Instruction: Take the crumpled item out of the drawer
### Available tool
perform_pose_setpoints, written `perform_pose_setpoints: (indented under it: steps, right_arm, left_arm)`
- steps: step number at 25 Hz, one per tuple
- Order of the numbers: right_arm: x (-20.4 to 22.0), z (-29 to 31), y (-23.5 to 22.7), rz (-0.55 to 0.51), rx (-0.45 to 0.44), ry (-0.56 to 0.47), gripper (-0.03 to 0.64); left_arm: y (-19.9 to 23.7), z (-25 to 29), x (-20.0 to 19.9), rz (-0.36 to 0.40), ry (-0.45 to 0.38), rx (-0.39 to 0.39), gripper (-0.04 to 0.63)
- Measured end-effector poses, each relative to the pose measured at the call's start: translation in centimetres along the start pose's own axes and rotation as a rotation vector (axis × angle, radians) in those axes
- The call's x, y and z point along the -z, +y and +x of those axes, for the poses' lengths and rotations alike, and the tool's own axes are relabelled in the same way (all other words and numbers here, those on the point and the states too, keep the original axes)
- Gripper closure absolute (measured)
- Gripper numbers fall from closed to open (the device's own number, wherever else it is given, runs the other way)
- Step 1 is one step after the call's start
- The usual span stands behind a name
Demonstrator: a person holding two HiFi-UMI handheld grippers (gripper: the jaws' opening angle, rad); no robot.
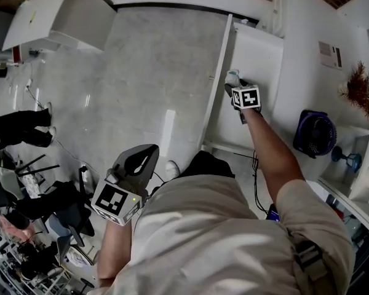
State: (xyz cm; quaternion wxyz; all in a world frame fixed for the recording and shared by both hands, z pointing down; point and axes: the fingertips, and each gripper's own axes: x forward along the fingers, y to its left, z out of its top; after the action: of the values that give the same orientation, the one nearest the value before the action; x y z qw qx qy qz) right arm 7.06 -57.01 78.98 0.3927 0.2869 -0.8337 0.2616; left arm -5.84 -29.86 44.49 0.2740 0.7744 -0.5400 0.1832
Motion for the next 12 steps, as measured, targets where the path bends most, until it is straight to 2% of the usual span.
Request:
perform_pose_setpoints:
  steps: [5, 12]
  right_arm:
    - [0.6, 2.0, -0.3, 0.016, -0.014, 0.027, 0.315]
    - [0.3, 2.3, -0.2, 0.043, -0.022, 0.011, 0.389]
  left_arm:
    - [1.1, 0.1, 0.2, -0.001, 0.014, -0.028, 0.589]
    - [1.4, 0.2, -0.6, -0.019, -0.02, -0.044, 0.589]
